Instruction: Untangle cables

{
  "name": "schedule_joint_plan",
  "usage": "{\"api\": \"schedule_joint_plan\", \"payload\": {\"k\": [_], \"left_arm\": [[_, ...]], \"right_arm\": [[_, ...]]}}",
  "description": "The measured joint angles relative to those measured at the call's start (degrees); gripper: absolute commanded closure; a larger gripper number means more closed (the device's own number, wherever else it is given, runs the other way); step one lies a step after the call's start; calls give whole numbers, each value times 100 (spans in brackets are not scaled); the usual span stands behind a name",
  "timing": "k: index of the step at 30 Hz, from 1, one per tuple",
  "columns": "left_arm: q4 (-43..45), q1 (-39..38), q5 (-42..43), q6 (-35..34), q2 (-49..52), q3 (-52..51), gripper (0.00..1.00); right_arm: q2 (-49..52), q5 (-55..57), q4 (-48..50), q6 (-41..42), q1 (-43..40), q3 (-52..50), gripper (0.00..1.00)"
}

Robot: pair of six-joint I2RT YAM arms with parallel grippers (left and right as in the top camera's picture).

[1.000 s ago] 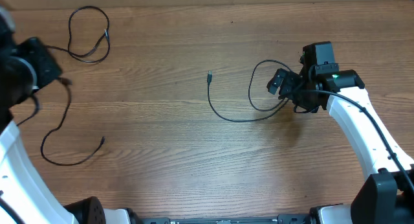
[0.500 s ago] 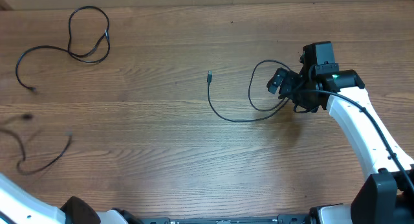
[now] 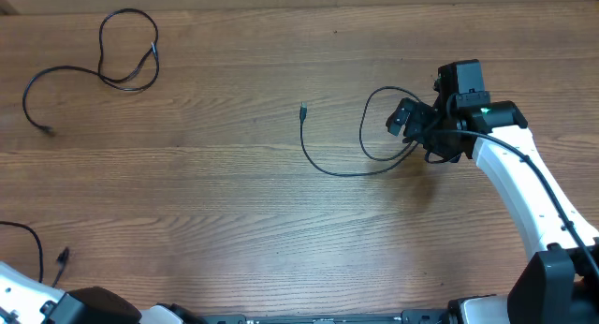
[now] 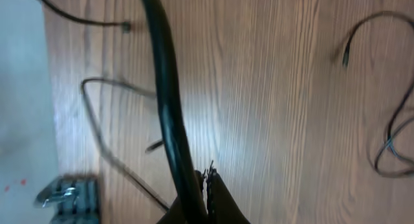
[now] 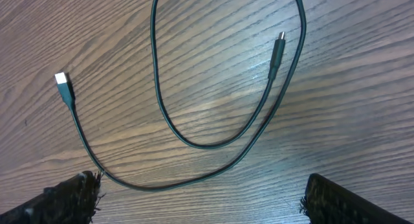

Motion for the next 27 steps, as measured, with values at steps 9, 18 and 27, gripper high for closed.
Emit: {"api": "schedule_joint_plan", "payload": {"k": [9,18,27], "left_arm": [[2347,0,1128,1001,7,-660,96],[3375,0,2120,1357,7,-645,96],[2424,-17,1668,1270,-7,-1161,95]], "right_arm": [[0,28,-4,-4,0,0,0],[0,31,-4,-2,0,0,0],[0,31,-2,-2,0,0,0]]}}
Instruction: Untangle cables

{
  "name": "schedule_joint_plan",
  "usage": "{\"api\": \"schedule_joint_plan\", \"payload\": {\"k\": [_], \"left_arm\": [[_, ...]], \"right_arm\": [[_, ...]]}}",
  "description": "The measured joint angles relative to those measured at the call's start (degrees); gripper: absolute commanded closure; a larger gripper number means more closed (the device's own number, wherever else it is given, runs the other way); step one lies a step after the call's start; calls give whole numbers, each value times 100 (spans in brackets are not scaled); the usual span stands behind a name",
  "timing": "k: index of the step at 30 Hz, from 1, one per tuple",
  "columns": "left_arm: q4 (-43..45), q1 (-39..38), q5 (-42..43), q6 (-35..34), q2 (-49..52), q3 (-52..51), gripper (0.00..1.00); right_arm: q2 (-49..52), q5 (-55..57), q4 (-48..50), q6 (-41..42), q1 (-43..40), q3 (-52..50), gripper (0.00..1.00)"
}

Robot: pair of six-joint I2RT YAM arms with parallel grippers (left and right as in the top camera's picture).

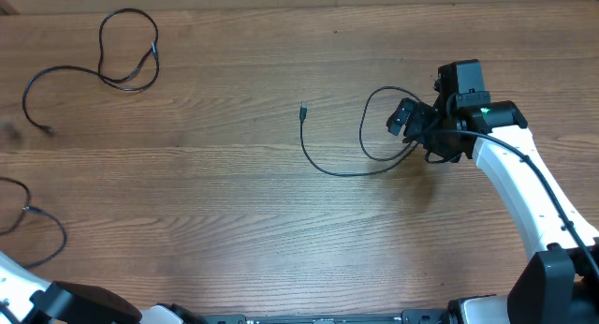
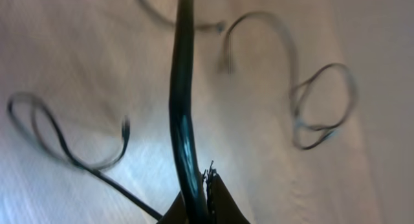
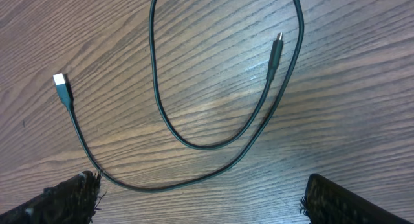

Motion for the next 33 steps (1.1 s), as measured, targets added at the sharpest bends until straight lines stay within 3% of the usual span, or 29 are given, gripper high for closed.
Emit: {"api": "schedule_joint_plan", "payload": {"k": [7,12,18,27,33], "left_arm": [[321,2,-634,-1202,2,-1740,96],[1700,2,-824,-1888,4,-3069,96],[3338,2,-859,-1915,4,-4052,96],[4594,2,-105,-1856,7,-3917,96],[4540,0,1182,-1856,15,-2221,96]], "right_arm": [[0,0,-2,0,0,0,0],[0,0,0,0,0,0,0],[0,-2,0,0,0,0,0],[0,0,-2,0,0,0,0],[0,2,-2,0,0,0,0]]}}
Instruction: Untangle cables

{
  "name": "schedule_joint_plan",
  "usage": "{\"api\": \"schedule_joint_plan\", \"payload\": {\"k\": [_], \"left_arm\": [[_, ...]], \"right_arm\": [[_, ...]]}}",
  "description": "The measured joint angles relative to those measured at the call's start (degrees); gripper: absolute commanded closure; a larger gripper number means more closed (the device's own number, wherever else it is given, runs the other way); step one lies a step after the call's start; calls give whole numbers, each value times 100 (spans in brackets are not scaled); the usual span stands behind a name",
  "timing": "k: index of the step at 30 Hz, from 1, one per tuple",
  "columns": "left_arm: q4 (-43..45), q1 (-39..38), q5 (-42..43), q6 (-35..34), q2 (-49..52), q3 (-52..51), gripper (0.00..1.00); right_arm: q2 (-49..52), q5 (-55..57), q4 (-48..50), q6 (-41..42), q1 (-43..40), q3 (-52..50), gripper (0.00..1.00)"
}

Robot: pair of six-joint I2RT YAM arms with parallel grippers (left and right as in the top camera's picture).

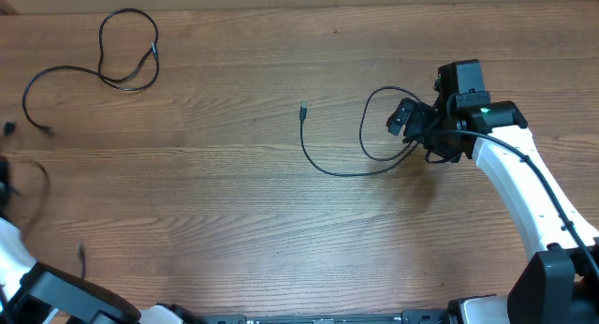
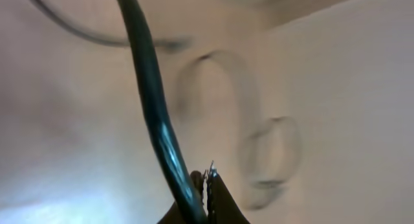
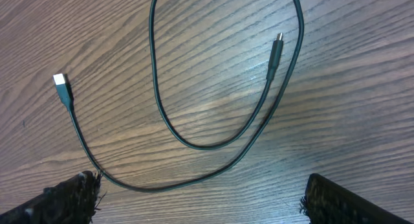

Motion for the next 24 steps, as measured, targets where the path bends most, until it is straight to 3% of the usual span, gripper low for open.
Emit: {"api": "schedule_joint_plan", "payload": {"k": [4,9,18,24], "left_arm": [[-455,2,605,55,-2,1381,96],[-1305,0,944,603,-7,2570,96],[-2973,0,544,1692,13,2782,96],[-2787,2,817,2361,76,2778,96]], "right_arm": [[0,-4,0,2,0,0,0],[0,-2,4,0,0,0,0],[0,-2,4,2,0,0,0],[0,-2,2,-2,0,0,0]]}}
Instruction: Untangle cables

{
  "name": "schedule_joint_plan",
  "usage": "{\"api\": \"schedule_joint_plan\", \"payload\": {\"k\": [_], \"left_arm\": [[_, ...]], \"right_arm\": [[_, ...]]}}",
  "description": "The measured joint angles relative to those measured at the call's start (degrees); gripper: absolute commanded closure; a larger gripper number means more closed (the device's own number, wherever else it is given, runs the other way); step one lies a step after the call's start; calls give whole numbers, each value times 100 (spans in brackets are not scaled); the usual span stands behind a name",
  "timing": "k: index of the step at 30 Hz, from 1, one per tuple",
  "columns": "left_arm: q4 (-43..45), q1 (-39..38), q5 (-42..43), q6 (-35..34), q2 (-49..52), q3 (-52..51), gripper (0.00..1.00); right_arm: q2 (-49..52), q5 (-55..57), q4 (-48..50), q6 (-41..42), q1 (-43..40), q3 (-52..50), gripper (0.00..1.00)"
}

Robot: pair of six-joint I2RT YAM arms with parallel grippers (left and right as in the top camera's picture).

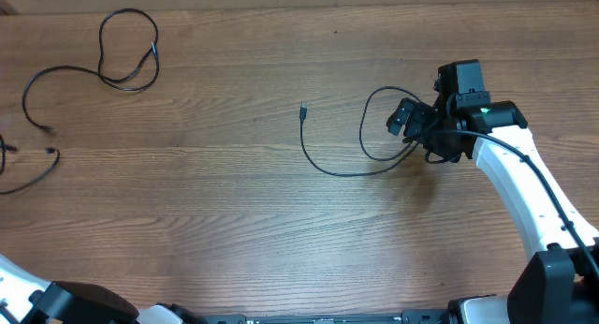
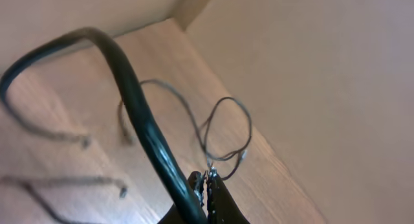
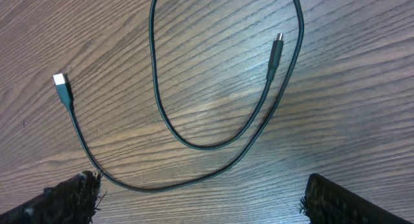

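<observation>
A black cable (image 3: pixel 226 130) lies in a loose loop on the wooden table, with a USB plug (image 3: pixel 61 81) at one end and a small plug (image 3: pixel 275 56) at the other. My right gripper (image 3: pixel 207 198) hovers open over it, seen from above as right gripper (image 1: pixel 421 127). My left gripper (image 2: pixel 206 182) is shut on a second black cable (image 2: pixel 139 120), whose free end (image 1: pixel 51 153) shows at the table's left edge. A third cable (image 1: pixel 122 52) lies looped at the far left, apart from the others.
The left arm's white base (image 1: pixel 19 296) sits at the near left corner and the right arm (image 1: pixel 524 202) reaches in from the near right. The table's far edge (image 2: pixel 187 7) meets a plain wall.
The cable in my left gripper has moved away from the near edge; its free end now lies near the looped cable's tail. The left wrist view now faces the far corner. The right arm is unchanged.
My left gripper was shut on a cable at the near left corner. At each later moment that cable showed farther from the near edge along the table's left side. My right gripper stayed open over the middle cable, which has not shifted.
</observation>
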Motion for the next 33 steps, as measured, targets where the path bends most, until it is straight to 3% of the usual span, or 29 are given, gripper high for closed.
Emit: {"api": "schedule_joint_plan", "payload": {"k": [5,14,28,33], "left_arm": [[157,0,330,494,0,0,96],[623,0,-452,1322,0,0,96],[1416,4,-1064,1744,0,0,96],[953,4,-885,1893,0,0,96]], "right_arm": [[0,-2,2,4,0,0,0],[0,0,0,0,0,0,0],[0,0,0,2,0,0,0],[0,0,-2,2,0,0,0]]}}
